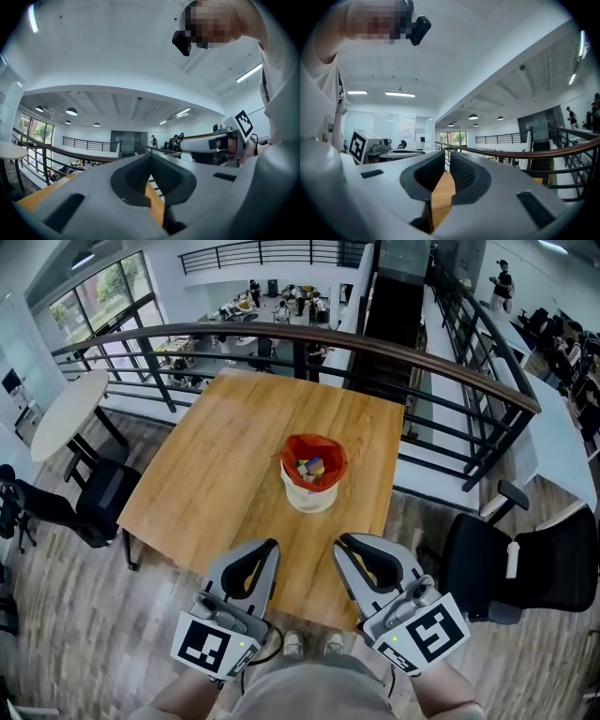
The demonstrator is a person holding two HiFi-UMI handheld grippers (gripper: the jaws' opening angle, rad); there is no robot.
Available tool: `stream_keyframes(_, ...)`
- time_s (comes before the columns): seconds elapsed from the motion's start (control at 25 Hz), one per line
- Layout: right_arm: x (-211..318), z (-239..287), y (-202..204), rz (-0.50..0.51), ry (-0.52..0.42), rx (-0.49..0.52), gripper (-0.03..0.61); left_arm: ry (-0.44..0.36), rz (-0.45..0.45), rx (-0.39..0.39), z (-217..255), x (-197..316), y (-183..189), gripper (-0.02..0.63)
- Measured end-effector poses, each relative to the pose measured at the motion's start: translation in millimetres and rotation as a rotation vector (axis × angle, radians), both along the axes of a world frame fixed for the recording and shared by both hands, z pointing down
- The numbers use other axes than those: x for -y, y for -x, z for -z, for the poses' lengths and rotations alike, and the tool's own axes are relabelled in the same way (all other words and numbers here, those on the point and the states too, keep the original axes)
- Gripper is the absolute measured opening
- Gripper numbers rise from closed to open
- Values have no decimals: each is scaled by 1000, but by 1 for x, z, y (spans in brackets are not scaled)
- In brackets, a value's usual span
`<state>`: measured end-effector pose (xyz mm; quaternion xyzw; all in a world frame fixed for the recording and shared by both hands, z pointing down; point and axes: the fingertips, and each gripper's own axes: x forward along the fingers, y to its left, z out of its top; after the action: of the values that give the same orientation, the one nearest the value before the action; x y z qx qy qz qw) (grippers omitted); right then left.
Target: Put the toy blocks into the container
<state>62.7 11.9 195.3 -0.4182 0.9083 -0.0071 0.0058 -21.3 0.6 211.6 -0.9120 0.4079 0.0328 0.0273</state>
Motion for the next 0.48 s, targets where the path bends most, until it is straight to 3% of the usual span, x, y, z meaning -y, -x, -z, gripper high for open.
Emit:
stream_keyframes(0.24,-13,-29,-3,-53,18,-132,35,41,-16,-4,-17,-11,-10,11)
stream_keyframes(0.48,-20,-41,-4,-51,70,-73,35,50,-17,1,-25,-16,-11,11)
